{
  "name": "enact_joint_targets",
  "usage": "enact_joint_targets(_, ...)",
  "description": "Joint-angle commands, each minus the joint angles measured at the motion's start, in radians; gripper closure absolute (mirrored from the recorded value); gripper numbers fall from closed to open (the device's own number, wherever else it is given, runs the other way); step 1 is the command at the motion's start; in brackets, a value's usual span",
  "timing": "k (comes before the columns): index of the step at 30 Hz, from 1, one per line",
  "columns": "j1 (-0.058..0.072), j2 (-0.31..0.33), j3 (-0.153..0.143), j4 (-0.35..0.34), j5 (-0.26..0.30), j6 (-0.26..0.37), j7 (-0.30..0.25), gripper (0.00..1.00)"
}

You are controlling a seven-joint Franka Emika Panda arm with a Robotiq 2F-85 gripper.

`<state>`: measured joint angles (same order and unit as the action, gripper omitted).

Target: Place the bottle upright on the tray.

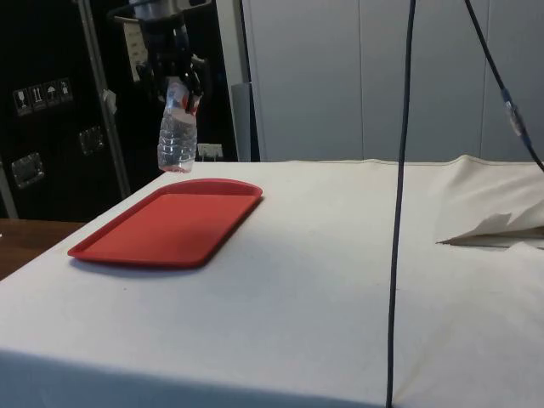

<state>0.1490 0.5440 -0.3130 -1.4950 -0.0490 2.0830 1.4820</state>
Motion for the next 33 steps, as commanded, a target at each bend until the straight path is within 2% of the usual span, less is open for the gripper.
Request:
enact_joint_targets(1, 0.006, 0.007, -0.007, 0.009, -0.011, -0.004, 0.019, 1.0)
enact_joint_targets(2, 0.007, 0.012, -0.008, 0.015, -0.027, -0.004, 0.03, 1.0)
enact_joint_targets(3, 0.0, 0.007, 0.0, 0.008, -0.023, -0.001, 0.018, 1.0)
enact_joint_targets(5, 0.007, 0.016, -0.007, 0.021, -0.041, -0.005, 0.041, 1.0)
enact_joint_targets(9, 0.007, 0.027, -0.007, 0.036, -0.075, -0.01, 0.068, 1.0)
enact_joint_targets(10, 0.001, 0.021, 0.0, 0.028, -0.067, -0.005, 0.052, 1.0)
enact_joint_targets(11, 0.007, 0.029, -0.007, 0.039, -0.082, -0.011, 0.074, 1.0)
enact_joint_targets(17, 0.008, 0.044, -0.006, 0.057, -0.128, -0.02, 0.112, 1.0)
enact_joint_targets(18, 0.003, 0.037, 0.0, 0.05, -0.122, -0.017, 0.098, 1.0)
enact_joint_targets(20, 0.009, 0.049, -0.006, 0.064, -0.139, -0.023, 0.123, 1.0)
enact_joint_targets(25, 0.013, 0.065, -0.005, 0.077, -0.171, -0.028, 0.157, 1.0)
enact_joint_targets(27, 0.009, 0.062, 0.0, 0.072, -0.175, -0.024, 0.152, 1.0)
enact_joint_targets(28, 0.014, 0.071, -0.005, 0.081, -0.182, -0.029, 0.168, 1.0)
enact_joint_targets(33, 0.018, 0.088, -0.005, 0.096, -0.214, -0.033, 0.204, 1.0)
